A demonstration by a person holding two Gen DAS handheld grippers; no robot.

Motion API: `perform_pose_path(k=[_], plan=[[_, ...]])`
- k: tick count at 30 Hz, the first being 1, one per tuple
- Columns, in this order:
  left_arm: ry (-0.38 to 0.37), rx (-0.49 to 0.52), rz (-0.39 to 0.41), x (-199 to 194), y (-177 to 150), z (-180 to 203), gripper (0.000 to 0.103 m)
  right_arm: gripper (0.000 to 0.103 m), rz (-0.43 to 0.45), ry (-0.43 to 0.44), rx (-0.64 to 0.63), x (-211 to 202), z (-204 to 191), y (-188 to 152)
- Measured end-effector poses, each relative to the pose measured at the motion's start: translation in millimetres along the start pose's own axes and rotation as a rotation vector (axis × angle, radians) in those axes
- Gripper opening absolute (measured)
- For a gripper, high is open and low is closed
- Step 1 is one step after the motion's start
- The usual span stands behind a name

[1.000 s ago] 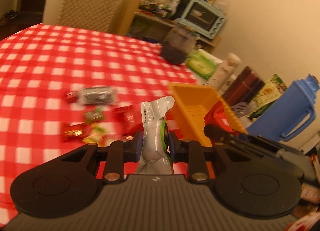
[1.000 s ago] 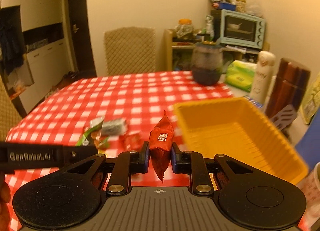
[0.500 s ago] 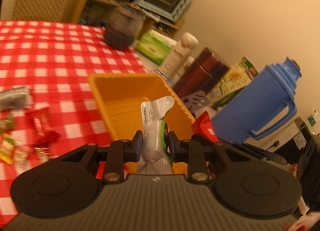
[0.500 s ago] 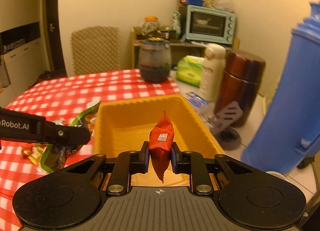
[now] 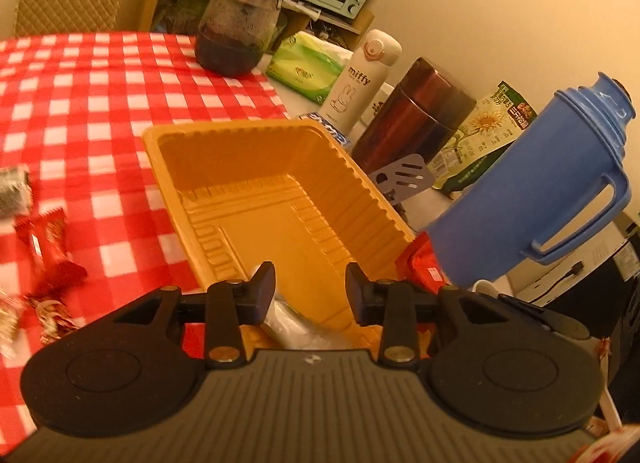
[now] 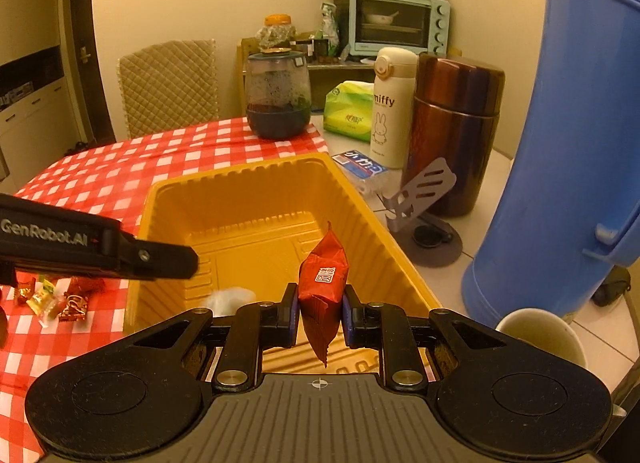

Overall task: Organize snacks
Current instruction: 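Carry both snacks over the orange tray and open both tools to drop them, then move both tools back over the remaining snacks on the table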

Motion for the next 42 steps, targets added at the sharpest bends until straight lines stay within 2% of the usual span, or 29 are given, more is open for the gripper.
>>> perform_pose_path(k=[9,11,12,13,14,19,26,35,42], plan=[[0.058,0.026,0.045,-33,6,-19,0.036,0.022,0.016,0.066,0.022,2,-9,5],[0.069,0.032,0.047,-40,6,-24,0.038,0.025,0.017,0.079,0.041,1,-9,6],[0.076,0.033,0.048,-44,6,-28,0.038,0.036,0.021,0.077,0.048,0,-9,8],[0.084,0.033,0.048,-48,5,-31,0.039,0.051,0.025,0.074,0.053,-1,-9,9],[0.092,0.035,0.05,-52,5,-35,0.039,0.054,0.03,0.072,0.058,-4,-9,10],[0.131,0.04,0.06,-76,0,-57,0.041,0.055,0.036,0.06,0.052,-16,-16,15],[0.189,0.033,0.088,-115,-5,-86,0.043,0.055,0.038,0.066,-0.002,-38,-51,27],[0.295,0.069,0.155,-159,-10,-115,0.049,0.055,0.062,0.144,-0.056,-58,-110,45],[0.356,0.069,0.165,-171,-21,-142,0.05,0.055,0.041,0.192,-0.077,-43,-148,38]])
Point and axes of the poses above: each gripper's, at about its wrist camera, not at the fingertips, and x roughly the way its jaws point, z to its right, y to its top, the point moved 5 cm from there along x, roughly the way its jaws point, and after that the axes turned 5 degrees about -x, right-handed, at the moved point
